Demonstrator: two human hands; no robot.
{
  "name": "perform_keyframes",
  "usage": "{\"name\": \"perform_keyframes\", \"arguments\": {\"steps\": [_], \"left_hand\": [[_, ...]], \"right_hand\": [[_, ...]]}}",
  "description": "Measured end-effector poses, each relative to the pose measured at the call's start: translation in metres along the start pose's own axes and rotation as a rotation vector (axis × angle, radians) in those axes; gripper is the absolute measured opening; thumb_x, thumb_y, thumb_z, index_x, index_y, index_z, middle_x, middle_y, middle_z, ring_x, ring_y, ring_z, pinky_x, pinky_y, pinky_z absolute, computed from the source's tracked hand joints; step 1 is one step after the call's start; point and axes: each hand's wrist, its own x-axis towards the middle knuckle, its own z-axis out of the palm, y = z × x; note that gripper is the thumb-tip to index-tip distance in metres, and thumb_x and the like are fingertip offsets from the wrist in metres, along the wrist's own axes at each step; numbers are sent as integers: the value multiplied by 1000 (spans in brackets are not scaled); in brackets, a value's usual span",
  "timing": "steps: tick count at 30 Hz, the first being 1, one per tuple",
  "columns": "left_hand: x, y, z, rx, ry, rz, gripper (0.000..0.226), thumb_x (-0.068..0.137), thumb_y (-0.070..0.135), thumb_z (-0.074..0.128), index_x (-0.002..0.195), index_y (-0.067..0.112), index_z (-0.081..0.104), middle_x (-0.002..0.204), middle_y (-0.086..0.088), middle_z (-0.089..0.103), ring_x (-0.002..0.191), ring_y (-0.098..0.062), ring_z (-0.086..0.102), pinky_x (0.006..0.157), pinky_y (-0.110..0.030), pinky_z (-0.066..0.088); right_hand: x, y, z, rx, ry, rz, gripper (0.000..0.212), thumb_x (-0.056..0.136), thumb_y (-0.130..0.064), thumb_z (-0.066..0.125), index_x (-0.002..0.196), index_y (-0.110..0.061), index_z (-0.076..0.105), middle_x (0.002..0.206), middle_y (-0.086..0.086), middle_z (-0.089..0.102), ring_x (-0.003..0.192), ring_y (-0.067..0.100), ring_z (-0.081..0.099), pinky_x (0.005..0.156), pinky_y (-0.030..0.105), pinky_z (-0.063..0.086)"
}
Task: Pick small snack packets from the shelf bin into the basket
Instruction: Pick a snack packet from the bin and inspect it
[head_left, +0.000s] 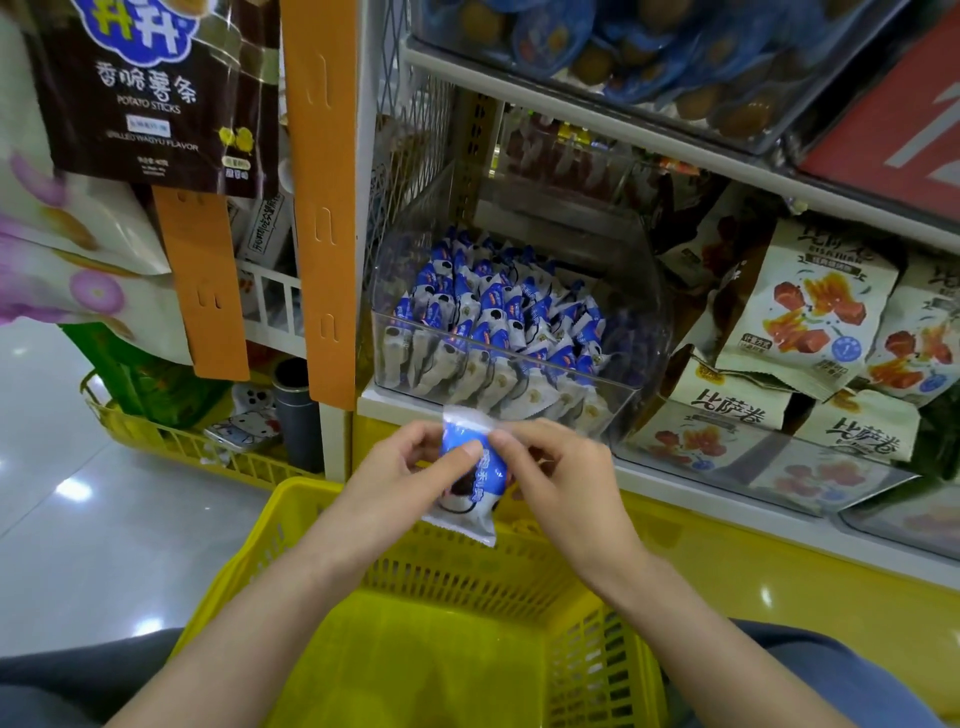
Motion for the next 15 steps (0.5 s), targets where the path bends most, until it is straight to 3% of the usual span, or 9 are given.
{"name": "perform_keyframes", "arguments": {"steps": [2, 5, 8, 11, 13, 15], "left_hand": [[-1, 1, 2, 24, -11, -8, 14, 86, 21, 62, 99, 16, 63, 98, 0, 69, 74, 4, 64, 56, -7, 45], [0, 3, 2, -68, 76, 24, 17, 86, 19, 62, 102, 15, 63, 98, 4, 70, 80, 5, 65, 63, -3, 45], [2, 5, 0, -268, 140, 26, 12, 86, 19, 62, 97, 17, 63, 87, 8, 74, 81, 3, 66, 69, -6, 48], [2, 6, 2, -404, 113, -4, 18, 83, 20, 63, 100, 16, 63, 94, 2, 74, 94, -11, 68, 88, -26, 48], [3, 7, 1, -413, 114, 11, 22, 79, 21, 65, 101, 19, 63, 94, 3, 74, 93, -11, 69, 85, -28, 48], [5, 9, -2, -384, 124, 38, 24, 77, 24, 66, 101, 23, 63, 93, 8, 74, 92, -5, 68, 82, -25, 48]], "right_hand": [[3, -1, -3, 194, 13, 124, 14, 91, -20, 56, 86, -22, 69, 75, -7, 67, 62, 3, 59, 58, 23, 52], [4, -4, -2, 370, -80, 165, 12, 88, -16, 60, 95, -26, 61, 86, -8, 68, 76, 4, 62, 66, 21, 53], [-4, -3, 10, 244, -152, 113, 33, 81, -22, 69, 106, -38, 54, 96, -26, 61, 90, -2, 58, 77, 25, 54], [-5, -5, 16, 329, -84, 79, 39, 82, -13, 68, 106, -41, 57, 100, -20, 64, 91, 5, 63, 76, 31, 55], [-2, -6, 15, 367, -32, 51, 43, 83, -4, 66, 103, -42, 60, 99, -16, 67, 86, 5, 64, 75, 27, 54], [-1, -8, 12, 259, -23, -14, 48, 82, -3, 66, 106, -45, 57, 104, -20, 65, 96, 0, 61, 81, 25, 52]]}}
